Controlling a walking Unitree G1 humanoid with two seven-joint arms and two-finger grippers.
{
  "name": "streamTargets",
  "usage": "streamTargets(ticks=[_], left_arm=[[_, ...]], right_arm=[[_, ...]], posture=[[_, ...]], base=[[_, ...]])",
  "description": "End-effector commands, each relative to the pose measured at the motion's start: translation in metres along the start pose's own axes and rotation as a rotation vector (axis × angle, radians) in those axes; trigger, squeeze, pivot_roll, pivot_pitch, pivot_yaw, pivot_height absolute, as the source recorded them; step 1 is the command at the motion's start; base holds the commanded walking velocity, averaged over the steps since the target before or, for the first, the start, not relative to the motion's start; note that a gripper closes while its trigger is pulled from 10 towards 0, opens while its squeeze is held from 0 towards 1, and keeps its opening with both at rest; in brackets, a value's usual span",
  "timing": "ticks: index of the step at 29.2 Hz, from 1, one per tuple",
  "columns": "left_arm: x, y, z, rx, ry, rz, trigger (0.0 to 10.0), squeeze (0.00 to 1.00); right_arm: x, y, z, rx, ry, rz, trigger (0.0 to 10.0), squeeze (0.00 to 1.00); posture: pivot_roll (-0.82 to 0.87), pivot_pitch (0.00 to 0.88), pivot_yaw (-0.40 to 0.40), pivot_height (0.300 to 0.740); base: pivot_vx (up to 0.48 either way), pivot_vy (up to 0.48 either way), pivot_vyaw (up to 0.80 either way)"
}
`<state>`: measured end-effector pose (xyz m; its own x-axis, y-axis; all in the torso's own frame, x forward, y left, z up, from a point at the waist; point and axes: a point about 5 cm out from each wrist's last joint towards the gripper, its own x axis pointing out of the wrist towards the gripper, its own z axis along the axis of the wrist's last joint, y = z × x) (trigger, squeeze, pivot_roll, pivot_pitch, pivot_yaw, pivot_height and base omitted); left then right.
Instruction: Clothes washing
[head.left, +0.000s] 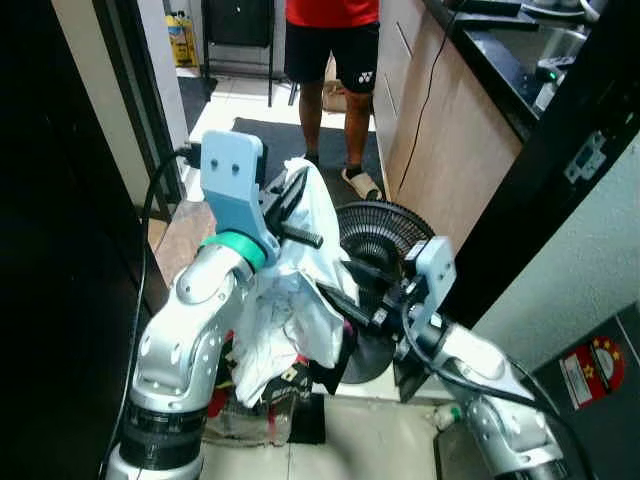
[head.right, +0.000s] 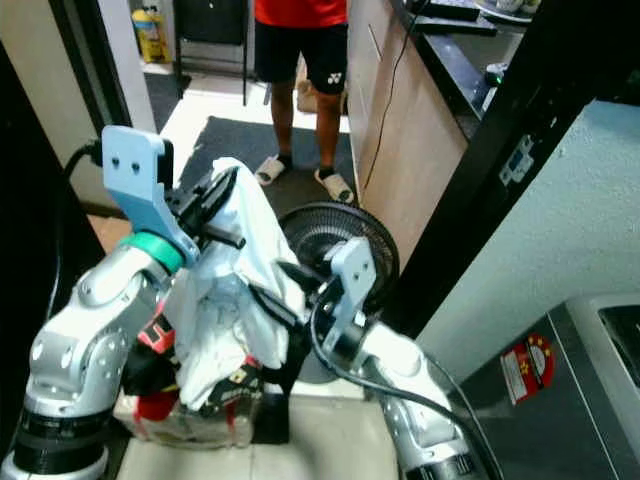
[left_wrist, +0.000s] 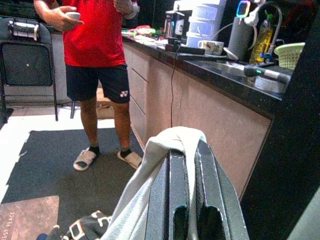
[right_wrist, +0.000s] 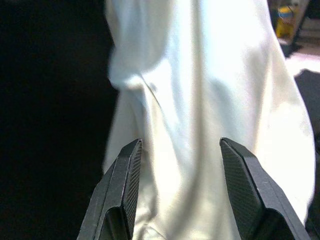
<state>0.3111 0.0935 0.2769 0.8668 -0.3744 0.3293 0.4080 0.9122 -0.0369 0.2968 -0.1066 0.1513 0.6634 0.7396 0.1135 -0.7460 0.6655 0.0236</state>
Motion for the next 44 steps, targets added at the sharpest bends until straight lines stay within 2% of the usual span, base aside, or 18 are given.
streamTargets(ticks=[1, 7, 9, 10, 15, 17, 21, 23, 26, 28, 30, 33, 35, 38, 39, 40, 41, 44], left_arm=[[0.003, 0.000, 0.000, 0.009, -0.005, 0.002, 10.0, 0.00], [0.010, 0.002, 0.002, 0.016, -0.011, 0.004, 10.0, 0.00], [0.013, 0.002, 0.002, 0.021, -0.010, 0.006, 10.0, 0.00], [0.016, 0.003, 0.001, 0.024, -0.005, 0.013, 10.0, 0.00], [0.016, 0.003, 0.001, 0.026, -0.001, 0.017, 10.0, 0.00], [0.015, 0.005, 0.000, 0.027, 0.008, 0.031, 10.0, 0.00], [0.012, 0.007, -0.002, 0.030, 0.017, 0.049, 10.0, 0.00], [0.012, 0.008, -0.002, 0.031, 0.019, 0.057, 10.0, 0.00], [0.012, 0.008, -0.003, 0.032, 0.018, 0.058, 10.0, 0.00], [0.012, 0.008, -0.003, 0.033, 0.018, 0.060, 10.0, 0.00], [0.012, 0.009, -0.003, 0.036, 0.019, 0.070, 10.0, 0.00], [0.011, 0.009, -0.003, 0.038, 0.020, 0.075, 10.0, 0.00], [0.008, 0.012, -0.003, 0.043, 0.024, 0.092, 10.0, 0.00], [0.006, 0.013, -0.004, 0.044, 0.025, 0.103, 10.0, 0.00], [0.005, 0.014, -0.003, 0.044, 0.024, 0.112, 10.0, 0.00], [0.005, 0.014, -0.003, 0.044, 0.024, 0.112, 10.0, 0.00], [0.004, 0.015, -0.002, 0.041, 0.021, 0.122, 10.0, 0.00], [0.003, 0.016, -0.002, 0.030, 0.018, 0.137, 10.0, 0.00]], right_arm=[[0.001, -0.002, -0.003, -0.014, 0.006, -0.020, 10.0, 0.00], [0.010, -0.008, -0.004, -0.036, 0.012, -0.048, 10.0, 0.00], [0.016, -0.011, -0.002, -0.044, 0.010, -0.048, 10.0, 0.00], [0.037, -0.019, 0.003, -0.067, 0.012, -0.044, 10.0, 0.00], [0.043, -0.021, 0.005, -0.073, 0.013, -0.039, 10.0, 0.00], [0.055, -0.021, 0.010, -0.072, 0.009, -0.012, 10.0, 0.00], [0.069, -0.019, 0.014, -0.075, 0.009, 0.015, 10.0, 0.00], [0.082, -0.014, 0.016, -0.080, 0.013, 0.032, 10.0, 0.00], [0.087, -0.013, 0.017, -0.083, 0.016, 0.035, 10.0, 0.00], [0.092, -0.011, 0.018, -0.087, 0.017, 0.030, 10.0, 0.00], [0.106, -0.011, 0.023, -0.110, 0.016, -0.010, 10.0, 0.00], [0.112, -0.009, 0.026, -0.111, 0.010, -0.018, 10.0, 0.00], [0.124, 0.003, 0.036, -0.095, -0.029, 0.033, 10.0, 0.00], [0.130, 0.012, 0.041, -0.084, -0.055, 0.078, 10.0, 0.00], [0.135, 0.021, 0.045, -0.075, -0.080, 0.121, 1.7, 0.00], [0.135, 0.021, 0.045, -0.075, -0.080, 0.121, 1.7, 0.00], [0.138, 0.029, 0.048, -0.064, -0.105, 0.163, 0.0, 0.00], [0.139, 0.036, 0.049, -0.061, -0.130, 0.214, 0.0, 0.00]], posture=[[0.15, 0.030, -0.012, 0.740], [0.15, 0.024, -0.008, 0.740], [0.15, 0.023, -0.006, 0.740], [0.17, 0.025, -0.006, 0.740], [0.17, 0.026, -0.006, 0.740], [0.19, 0.037, -0.013, 0.740], [0.19, 0.041, -0.016, 0.740], [0.21, 0.053, -0.026, 0.740], [0.22, 0.055, -0.027, 0.740], [0.22, 0.061, -0.030, 0.740], [0.24, 0.072, -0.036, 0.740], [0.24, 0.074, -0.038, 0.740], [0.25, 0.082, -0.048, 0.740], [0.25, 0.085, -0.054, 0.740], [0.26, 0.088, -0.061, 0.740], [0.26, 0.088, -0.061, 0.740], [0.26, 0.091, -0.066, 0.740], [0.25, 0.095, -0.072, 0.740]], base=[[0.000, 0.000, 0.00], [0.000, 0.000, 0.00], [0.000, 0.000, 0.00], [0.000, 0.000, 0.00], [0.000, 0.000, 0.00], [0.000, 0.000, 0.00], [0.000, 0.000, 0.00], [0.000, 0.000, 0.00], [0.000, 0.000, 0.00], [0.000, 0.000, 0.00], [0.000, 0.000, 0.00], [0.000, 0.000, 0.00], [0.000, 0.000, 0.00], [0.000, 0.000, 0.00], [0.000, 0.000, 0.00], [0.000, 0.000, 0.00], [0.000, 0.000, 0.00], [0.000, 0.000, 0.00]])
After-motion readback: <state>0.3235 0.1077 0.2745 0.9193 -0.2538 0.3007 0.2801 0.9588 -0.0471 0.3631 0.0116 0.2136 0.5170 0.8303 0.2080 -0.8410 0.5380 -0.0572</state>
